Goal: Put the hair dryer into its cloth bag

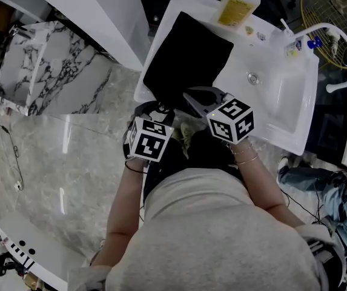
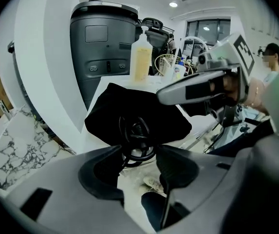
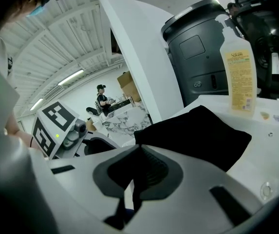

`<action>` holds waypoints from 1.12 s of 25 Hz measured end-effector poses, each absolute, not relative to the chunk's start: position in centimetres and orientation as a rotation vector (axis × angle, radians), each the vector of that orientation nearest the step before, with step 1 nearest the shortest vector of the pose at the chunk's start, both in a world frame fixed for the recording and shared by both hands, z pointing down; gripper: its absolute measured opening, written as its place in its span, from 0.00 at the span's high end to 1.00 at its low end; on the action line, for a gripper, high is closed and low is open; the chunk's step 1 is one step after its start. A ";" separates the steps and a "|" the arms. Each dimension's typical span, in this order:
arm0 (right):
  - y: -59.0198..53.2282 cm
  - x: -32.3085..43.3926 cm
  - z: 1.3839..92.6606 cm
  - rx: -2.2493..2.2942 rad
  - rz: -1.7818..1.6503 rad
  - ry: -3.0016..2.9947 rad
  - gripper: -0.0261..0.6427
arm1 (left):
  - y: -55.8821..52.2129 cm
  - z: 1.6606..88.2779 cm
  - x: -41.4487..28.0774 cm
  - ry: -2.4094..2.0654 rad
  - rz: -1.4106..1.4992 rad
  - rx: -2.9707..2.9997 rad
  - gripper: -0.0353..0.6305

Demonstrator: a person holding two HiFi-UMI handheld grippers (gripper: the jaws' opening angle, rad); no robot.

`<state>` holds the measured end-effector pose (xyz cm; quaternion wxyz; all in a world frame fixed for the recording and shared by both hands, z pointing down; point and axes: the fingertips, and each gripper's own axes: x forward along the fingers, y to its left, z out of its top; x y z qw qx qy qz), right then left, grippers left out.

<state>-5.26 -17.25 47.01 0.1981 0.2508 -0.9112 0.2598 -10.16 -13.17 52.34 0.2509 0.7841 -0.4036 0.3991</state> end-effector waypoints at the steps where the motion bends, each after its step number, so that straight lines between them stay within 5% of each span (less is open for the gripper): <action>1: -17.3 -5.3 46.9 0.704 0.730 -2.553 0.95 | -13.3 52.2 -10.1 -1.098 1.076 2.129 0.62; 28: -17.1 -5.2 47.8 0.670 0.774 -2.543 0.95 | -20.8 53.7 -8.5 -1.145 0.975 2.093 0.62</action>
